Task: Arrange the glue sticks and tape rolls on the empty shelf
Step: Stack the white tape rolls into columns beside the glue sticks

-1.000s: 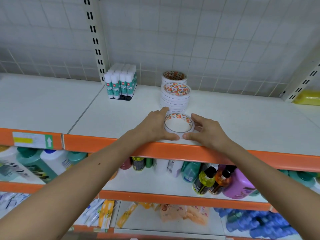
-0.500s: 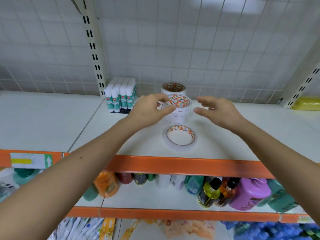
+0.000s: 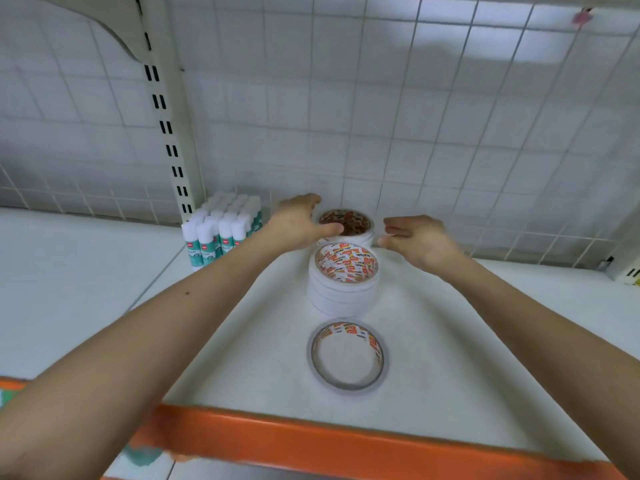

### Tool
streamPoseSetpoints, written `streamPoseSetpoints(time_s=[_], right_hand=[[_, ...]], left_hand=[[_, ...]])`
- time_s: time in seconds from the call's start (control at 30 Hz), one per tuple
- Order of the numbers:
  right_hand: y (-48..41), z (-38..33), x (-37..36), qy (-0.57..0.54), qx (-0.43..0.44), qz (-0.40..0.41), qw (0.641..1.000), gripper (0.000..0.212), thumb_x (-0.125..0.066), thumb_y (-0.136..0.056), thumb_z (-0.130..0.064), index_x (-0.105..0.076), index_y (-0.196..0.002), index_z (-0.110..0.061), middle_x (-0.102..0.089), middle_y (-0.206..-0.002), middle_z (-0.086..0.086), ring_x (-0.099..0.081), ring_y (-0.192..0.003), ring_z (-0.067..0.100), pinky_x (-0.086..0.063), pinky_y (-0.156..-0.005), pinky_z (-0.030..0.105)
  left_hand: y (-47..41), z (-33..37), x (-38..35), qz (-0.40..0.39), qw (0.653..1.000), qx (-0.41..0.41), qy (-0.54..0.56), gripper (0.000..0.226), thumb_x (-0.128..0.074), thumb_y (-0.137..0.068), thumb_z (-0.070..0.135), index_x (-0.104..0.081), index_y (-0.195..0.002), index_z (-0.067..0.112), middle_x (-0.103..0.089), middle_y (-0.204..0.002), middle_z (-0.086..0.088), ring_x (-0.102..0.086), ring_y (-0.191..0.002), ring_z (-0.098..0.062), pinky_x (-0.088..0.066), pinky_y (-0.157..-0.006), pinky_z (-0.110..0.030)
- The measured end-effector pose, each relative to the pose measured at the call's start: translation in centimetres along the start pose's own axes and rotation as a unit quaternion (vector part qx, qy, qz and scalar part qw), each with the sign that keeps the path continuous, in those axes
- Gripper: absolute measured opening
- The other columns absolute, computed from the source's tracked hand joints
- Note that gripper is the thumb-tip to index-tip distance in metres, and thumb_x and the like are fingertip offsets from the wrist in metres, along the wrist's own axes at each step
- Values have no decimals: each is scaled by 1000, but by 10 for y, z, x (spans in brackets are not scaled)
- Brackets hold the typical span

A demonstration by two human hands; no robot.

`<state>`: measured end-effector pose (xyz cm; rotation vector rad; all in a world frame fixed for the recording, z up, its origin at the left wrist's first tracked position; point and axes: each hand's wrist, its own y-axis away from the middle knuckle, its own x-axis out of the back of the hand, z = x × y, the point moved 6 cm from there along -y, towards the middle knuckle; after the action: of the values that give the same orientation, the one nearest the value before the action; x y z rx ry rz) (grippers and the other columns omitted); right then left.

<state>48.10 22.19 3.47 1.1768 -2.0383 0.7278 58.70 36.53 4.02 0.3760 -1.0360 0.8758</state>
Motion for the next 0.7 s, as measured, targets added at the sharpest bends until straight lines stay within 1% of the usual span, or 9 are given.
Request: streamPoseSetpoints(time_s=[0.07, 0.2, 0.3, 0.33, 0.43, 0.47, 0.57, 0.67, 0.7], right_hand=[[-14, 1, -5, 23, 9, -16, 1000, 48, -65, -82, -25, -54, -106, 14, -59, -113, 28, -54, -111, 34, -37, -95, 42], [-32, 0, -15, 64, 43, -48, 996, 35, -63, -81, -32, -64, -100, -3, -68, -104, 12, -59, -105, 23, -39, -91, 35], [-37, 2, -16, 53, 47, -45, 996, 35, -65, -79, -31, -66, -100, -3, -69, -102, 12, -61, -103, 23, -42, -92, 36], [-38, 2, -16, 46, 42, -41, 997, 36, -67, -78, -32, -66, -99, -3, -69, -101, 13, -61, -102, 23, -43, -92, 37], [-39, 6, -17, 24, 22, -31, 999, 36, -69, -76, -31, -66, -98, -4, -70, -100, 12, -62, -100, 22, -46, -90, 36], [-39, 6, -17, 17, 18, -26, 999, 36, -69, -75, -31, -67, -98, -4, -70, -100, 12, -62, -100, 22, -46, -88, 35], [-38, 5, -18, 5, 9, -8, 1000, 34, -70, -75, -29, -67, -98, -5, -69, -100, 11, -61, -98, 23, -46, -79, 32], [-36, 8, -20, -56, -17, -3, 998, 30, -72, -74, -24, -68, -97, -4, -69, -100, 12, -61, -98, 24, -46, -83, 33], [-35, 9, -20, -72, -21, -3, 997, 29, -72, -74, -22, -68, -95, -4, -70, -99, 12, -62, -97, 25, -46, -80, 33]], left_hand=[[-12, 2, -6, -29, 999, 16, -12, 81, -63, -79, 51, -31, -141, 10, -41, -144, -9, -42, -129, -23, -34, -102, -28], [-25, 6, -13, -49, 998, 16, -42, 89, -65, -75, 55, -28, -142, 10, -37, -146, -7, -37, -132, -23, -31, -103, -27], [-28, 4, -15, -53, 997, 22, -59, 88, -67, -73, 54, -31, -141, 10, -39, -145, -7, -38, -131, -24, -32, -103, -28], [-29, 2, -16, -54, 997, 28, -57, 84, -67, -73, 55, -37, -137, 10, -44, -141, -8, -43, -127, -25, -35, -100, -29], [-30, -1, -20, -56, 997, 31, -39, 64, -68, -69, 58, -58, -111, 11, -63, -114, -7, -57, -101, -24, -44, -76, -27], [-29, -1, -20, -54, 998, 31, -33, 63, -69, -68, 58, -59, -109, 11, -64, -111, -6, -58, -99, -24, -43, -74, -27], [-28, 0, -21, -48, 998, 35, -22, 67, -71, -66, 59, -58, -112, 12, -63, -112, -3, -57, -101, -23, -46, -79, -28], [-28, 1, -21, -44, 998, 36, -16, 67, -72, -64, 59, -58, -110, 12, -64, -109, -4, -58, -98, -21, -47, -77, -28], [-28, 1, -22, -45, 998, 35, -16, 67, -72, -64, 59, -59, -110, 12, -64, -108, -4, -58, -97, -21, -47, -77, -28]])
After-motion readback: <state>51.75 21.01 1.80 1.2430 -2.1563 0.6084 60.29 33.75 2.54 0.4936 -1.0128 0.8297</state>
